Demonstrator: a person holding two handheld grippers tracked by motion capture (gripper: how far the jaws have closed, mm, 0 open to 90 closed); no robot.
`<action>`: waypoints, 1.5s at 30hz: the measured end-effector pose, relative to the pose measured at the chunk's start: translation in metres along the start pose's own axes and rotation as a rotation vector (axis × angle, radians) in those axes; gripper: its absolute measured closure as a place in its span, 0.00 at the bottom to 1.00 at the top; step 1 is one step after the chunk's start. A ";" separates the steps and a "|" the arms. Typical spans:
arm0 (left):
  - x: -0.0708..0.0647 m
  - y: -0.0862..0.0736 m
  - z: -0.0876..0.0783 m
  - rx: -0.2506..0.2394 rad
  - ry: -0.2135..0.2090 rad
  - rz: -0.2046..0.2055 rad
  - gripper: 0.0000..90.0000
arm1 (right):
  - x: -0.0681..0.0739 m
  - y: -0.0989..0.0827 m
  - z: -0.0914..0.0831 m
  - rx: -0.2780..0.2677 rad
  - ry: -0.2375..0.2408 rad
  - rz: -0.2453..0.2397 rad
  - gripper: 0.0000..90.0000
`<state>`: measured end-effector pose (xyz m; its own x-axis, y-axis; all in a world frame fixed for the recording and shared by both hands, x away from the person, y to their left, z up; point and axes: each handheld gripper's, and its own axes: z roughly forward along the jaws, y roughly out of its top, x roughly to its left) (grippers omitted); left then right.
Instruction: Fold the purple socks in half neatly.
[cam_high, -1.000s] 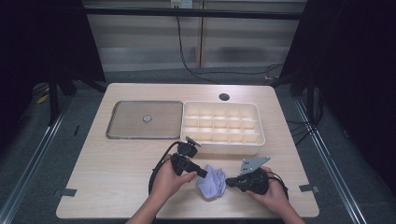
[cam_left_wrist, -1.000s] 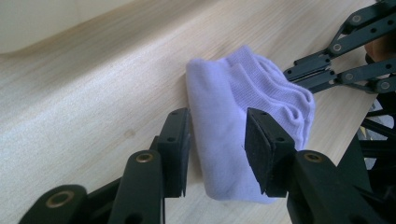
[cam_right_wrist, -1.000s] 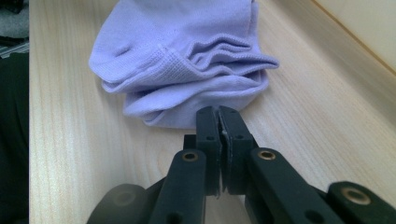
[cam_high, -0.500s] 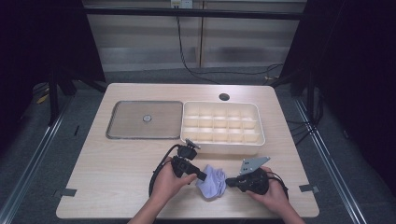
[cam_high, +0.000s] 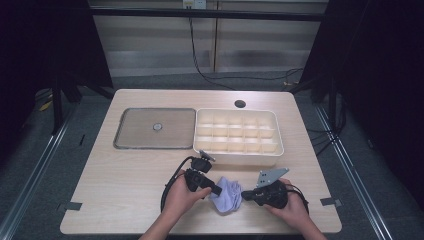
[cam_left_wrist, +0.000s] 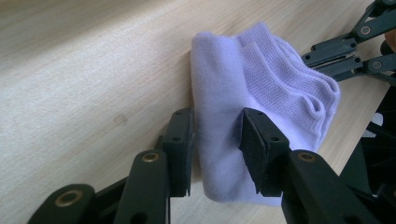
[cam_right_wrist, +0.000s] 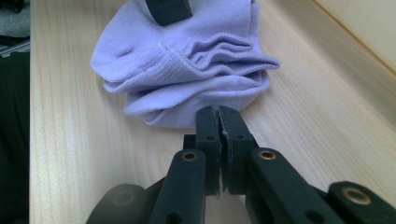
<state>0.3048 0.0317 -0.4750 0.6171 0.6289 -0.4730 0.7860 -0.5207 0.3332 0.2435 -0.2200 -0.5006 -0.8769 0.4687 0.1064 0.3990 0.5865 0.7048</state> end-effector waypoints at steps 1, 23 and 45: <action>-0.001 0.000 0.001 -0.001 0.002 0.000 0.71 | 0.000 0.000 0.000 0.000 0.000 0.001 0.97; -0.005 0.002 0.001 0.018 -0.030 -0.035 0.93 | 0.000 0.000 0.000 -0.001 -0.003 0.007 0.95; -0.014 0.006 -0.008 0.023 -0.018 0.002 0.92 | 0.005 0.004 -0.002 -0.010 0.033 -0.006 1.00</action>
<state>0.3007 0.0245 -0.4600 0.6179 0.6170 -0.4873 0.7835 -0.5351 0.3159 0.2401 -0.2172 -0.4959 -0.8875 0.4434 0.1252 0.3914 0.5822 0.7126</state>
